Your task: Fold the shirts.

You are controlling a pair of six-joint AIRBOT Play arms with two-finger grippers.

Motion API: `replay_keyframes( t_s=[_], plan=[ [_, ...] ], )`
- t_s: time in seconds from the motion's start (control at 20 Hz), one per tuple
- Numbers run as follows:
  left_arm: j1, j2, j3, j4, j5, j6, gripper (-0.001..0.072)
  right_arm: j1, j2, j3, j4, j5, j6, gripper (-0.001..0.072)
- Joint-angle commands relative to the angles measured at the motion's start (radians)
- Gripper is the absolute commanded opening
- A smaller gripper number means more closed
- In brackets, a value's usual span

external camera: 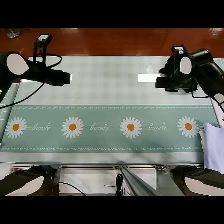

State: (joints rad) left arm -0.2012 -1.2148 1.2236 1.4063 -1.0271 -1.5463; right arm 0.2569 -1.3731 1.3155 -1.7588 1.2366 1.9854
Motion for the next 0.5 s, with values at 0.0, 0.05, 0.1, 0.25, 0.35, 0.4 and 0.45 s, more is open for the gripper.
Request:
replay_keyframes(
  t_s=[0.0, 0.05, 0.1, 0.25, 0.35, 0.4, 0.45],
  plan=[
    [0.000, -0.002, 0.000, 0.000, 0.170, 0.000, 0.0025, 0.000, -0.001, 0.000, -0.075, -0.159, -0.004, 0.0022],
    [0.000, -0.003, 0.000, 0.000, 0.224, 0.000, 0.0025, 0.000, -0.001, 0.000, -0.119, -0.214, -0.004, 0.0023],
    [0.000, -0.003, 0.000, 0.000, 0.289, 0.000, 0.0026, 0.000, -0.001, 0.000, -0.168, -0.270, -0.003, 0.0048],
    [0.016, -0.019, 0.000, 0.007, 0.481, 0.000, 0.0692, -0.009, -0.031, 0.000, -0.361, -0.492, 0.005, 0.0627],
    [0.045, -0.036, 0.000, 0.016, 0.532, 0.000, 0.0702, -0.077, -0.089, 0.014, -0.487, -0.639, 0.095, 0.0627],
    [0.066, -0.044, 0.000, 0.016, 0.526, 0.000, 0.0702, -0.132, -0.133, 0.046, -0.490, -0.671, 0.149, 0.0627],
    [0.087, -0.052, 0.000, 0.016, 0.506, 0.000, 0.0702, -0.196, -0.191, 0.098, -0.470, -0.675, 0.186, 0.0627]
  ],
)
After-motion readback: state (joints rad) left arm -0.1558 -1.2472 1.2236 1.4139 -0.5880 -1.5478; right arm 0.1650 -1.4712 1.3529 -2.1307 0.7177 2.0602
